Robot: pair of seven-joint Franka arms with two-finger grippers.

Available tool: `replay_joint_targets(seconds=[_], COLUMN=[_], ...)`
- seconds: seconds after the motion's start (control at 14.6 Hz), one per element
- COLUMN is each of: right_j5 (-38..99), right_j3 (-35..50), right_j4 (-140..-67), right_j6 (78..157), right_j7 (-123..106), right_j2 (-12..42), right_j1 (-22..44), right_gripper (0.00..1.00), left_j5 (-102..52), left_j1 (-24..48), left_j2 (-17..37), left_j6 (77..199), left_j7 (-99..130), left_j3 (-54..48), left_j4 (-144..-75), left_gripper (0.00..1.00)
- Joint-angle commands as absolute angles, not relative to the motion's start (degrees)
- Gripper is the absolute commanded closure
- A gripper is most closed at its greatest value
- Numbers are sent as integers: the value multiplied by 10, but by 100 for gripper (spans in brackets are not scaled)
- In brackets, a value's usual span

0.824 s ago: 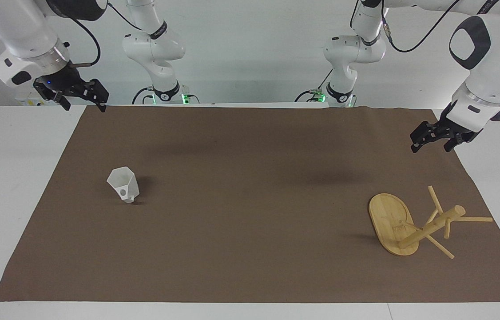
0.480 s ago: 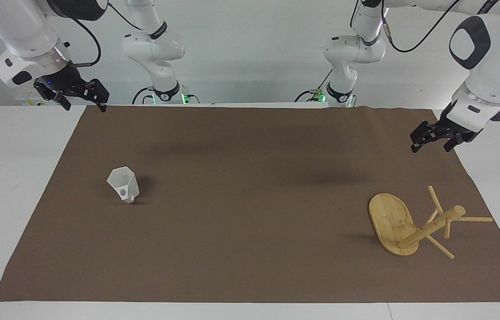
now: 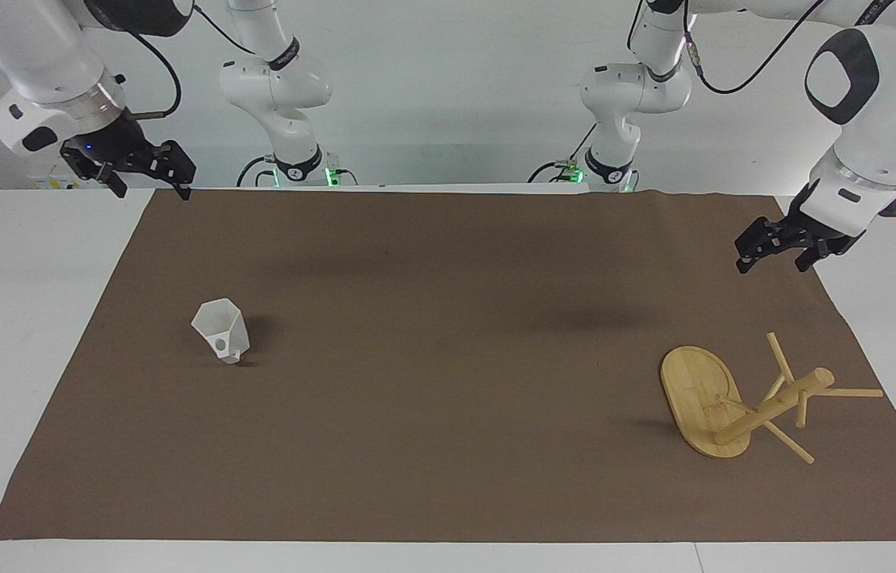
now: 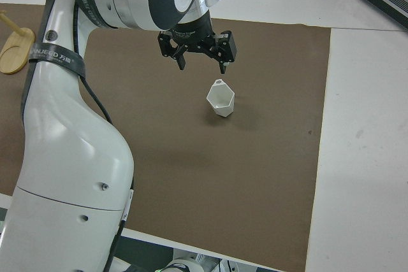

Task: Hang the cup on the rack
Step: 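Reach the right gripper down to the white faceted cup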

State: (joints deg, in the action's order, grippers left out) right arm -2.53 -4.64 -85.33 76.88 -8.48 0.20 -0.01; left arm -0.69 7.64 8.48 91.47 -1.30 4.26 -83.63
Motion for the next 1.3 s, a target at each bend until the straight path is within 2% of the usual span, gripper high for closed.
replay_joint_targets(seconds=[0.0,0.27,0.48,0.75,1.03,1.24], right_j5=[-25,-2,63,258,420,494], right_j3=[-49,-50,-50,-50,-50,-47], right_j4=[-867,-867,-861,-864,-893,-890], right_j6=[777,818,842,841,806,774], right_j7=[-229,-499,-748,-1023,-1220,-1346], right_j2=[-17,-11,30,112,186,284], right_j1=[-5,-73,-148,-233,-271,-312], right_gripper=[0,0,0,0,0,0], left_j5=[5,5,5,5,5,5], left_j1=[69,69,69,69,69,69], left_j2=[67,67,67,67,67,67], left_j6=[922,922,922,922,922,922], left_j7=[-18,-18,-18,-18,-18,-18], left_j3=[35,35,35,35,35,35], left_j4=[-860,-860,-860,-860,-860,-860], left_gripper=[0,0,0,0,0,0])
